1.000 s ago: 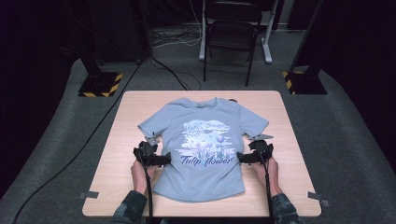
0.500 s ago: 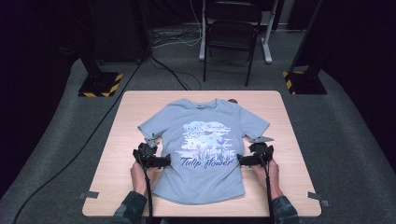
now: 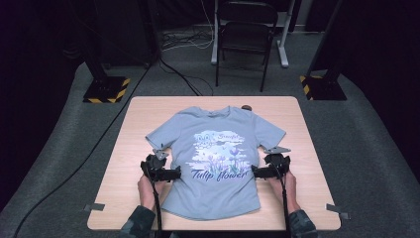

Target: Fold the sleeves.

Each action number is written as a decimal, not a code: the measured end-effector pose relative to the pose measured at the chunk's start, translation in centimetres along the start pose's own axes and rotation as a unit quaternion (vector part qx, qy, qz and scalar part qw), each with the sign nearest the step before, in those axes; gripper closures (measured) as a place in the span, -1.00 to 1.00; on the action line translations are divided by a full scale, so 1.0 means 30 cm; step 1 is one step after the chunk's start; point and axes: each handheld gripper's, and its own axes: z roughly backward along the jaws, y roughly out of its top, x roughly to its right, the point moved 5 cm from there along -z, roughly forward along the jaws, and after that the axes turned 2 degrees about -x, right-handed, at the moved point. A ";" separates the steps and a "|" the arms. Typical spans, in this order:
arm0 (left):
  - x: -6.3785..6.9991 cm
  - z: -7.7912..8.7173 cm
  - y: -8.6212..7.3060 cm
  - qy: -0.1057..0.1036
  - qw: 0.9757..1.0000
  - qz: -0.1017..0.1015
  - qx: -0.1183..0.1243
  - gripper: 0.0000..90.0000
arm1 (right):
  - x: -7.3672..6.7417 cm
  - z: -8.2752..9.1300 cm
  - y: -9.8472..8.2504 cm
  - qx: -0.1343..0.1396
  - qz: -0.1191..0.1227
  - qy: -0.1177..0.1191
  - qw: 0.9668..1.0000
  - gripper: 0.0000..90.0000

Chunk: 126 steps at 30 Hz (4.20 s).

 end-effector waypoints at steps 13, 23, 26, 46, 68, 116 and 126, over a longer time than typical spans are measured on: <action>0.004 0.012 -0.014 -0.005 1.000 -0.001 -0.004 -0.98 | -0.009 0.010 -0.012 0.001 -0.001 -0.001 1.000 -1.00; 0.007 0.026 -0.027 -0.008 1.000 -0.005 -0.007 -0.98 | -0.014 0.017 -0.020 0.000 -0.001 0.002 1.000 -1.00; 0.009 0.029 -0.030 -0.009 1.000 -0.005 -0.007 -0.98 | -0.017 0.020 -0.024 -0.001 -0.003 0.003 1.000 -1.00; 0.015 0.051 -0.054 -0.014 1.000 -0.011 -0.007 -0.98 | -0.028 0.035 -0.040 -0.001 0.000 0.006 1.000 -1.00; 0.023 0.080 -0.086 -0.017 1.000 -0.014 -0.009 -0.98 | -0.046 0.058 -0.065 -0.002 0.005 0.011 1.000 -1.00; 0.035 0.120 -0.133 -0.025 1.000 -0.008 -0.011 -0.97 | -0.086 0.105 -0.119 0.000 0.019 0.022 1.000 -1.00; 0.030 0.117 -0.141 -0.033 0.999 -0.006 0.007 -0.97 | -0.085 0.105 -0.123 0.007 0.016 0.022 1.000 -1.00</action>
